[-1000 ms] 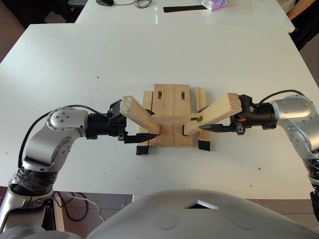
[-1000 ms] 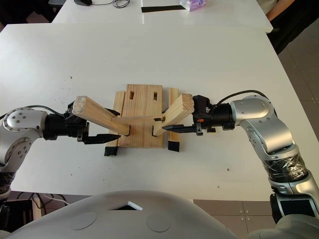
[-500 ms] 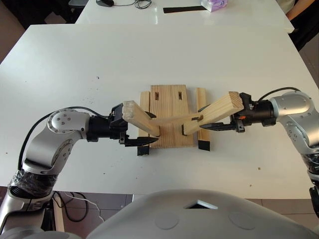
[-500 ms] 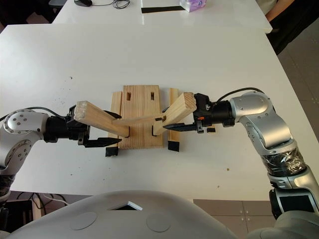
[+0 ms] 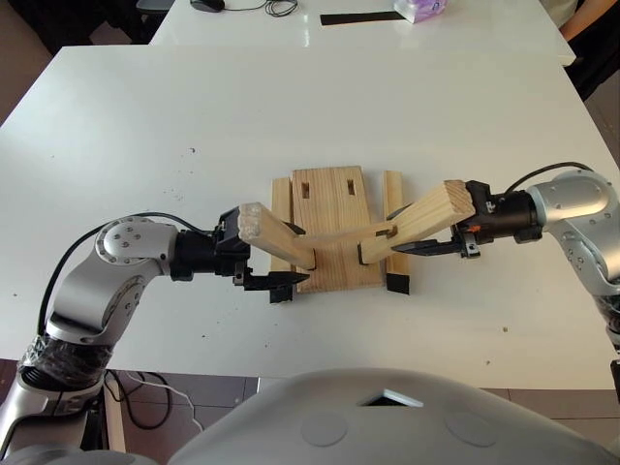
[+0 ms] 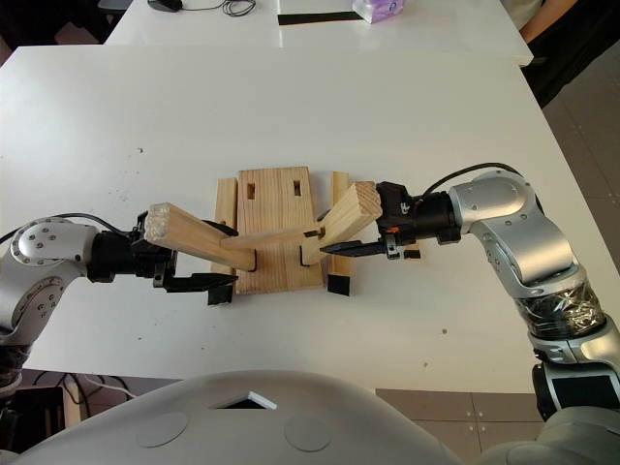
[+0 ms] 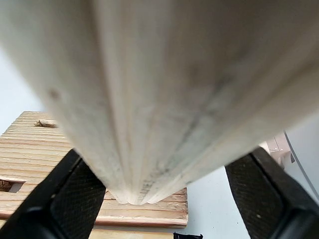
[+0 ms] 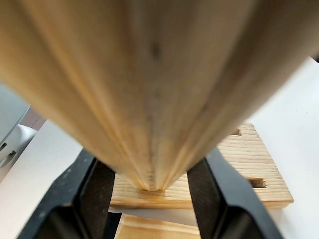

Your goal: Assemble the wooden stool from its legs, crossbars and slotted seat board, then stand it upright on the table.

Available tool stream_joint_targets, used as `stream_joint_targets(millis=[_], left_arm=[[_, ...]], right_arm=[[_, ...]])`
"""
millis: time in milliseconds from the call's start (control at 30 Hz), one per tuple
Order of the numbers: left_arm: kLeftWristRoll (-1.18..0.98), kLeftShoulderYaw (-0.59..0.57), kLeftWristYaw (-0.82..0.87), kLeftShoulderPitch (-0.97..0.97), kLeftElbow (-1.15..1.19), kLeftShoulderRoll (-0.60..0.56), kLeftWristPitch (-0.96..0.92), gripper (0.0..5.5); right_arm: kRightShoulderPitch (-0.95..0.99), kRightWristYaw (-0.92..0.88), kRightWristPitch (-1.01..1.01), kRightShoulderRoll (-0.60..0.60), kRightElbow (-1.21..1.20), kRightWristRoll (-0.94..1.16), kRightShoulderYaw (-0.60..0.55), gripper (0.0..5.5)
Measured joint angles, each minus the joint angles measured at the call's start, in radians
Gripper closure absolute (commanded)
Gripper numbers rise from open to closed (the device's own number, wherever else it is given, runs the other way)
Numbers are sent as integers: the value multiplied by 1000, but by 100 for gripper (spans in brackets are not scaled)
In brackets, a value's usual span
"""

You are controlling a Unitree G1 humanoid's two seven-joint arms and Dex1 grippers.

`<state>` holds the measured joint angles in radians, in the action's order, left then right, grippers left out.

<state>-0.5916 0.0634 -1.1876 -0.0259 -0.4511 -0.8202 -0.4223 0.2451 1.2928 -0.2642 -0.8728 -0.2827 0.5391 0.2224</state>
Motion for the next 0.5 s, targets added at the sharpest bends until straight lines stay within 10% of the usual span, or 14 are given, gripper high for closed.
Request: stream_joint_targets(millis=[500], left_arm=[[25,19,9,35,19,41,-15,178]], right_arm=[[46,11,-3,4,63,-1,14,346]])
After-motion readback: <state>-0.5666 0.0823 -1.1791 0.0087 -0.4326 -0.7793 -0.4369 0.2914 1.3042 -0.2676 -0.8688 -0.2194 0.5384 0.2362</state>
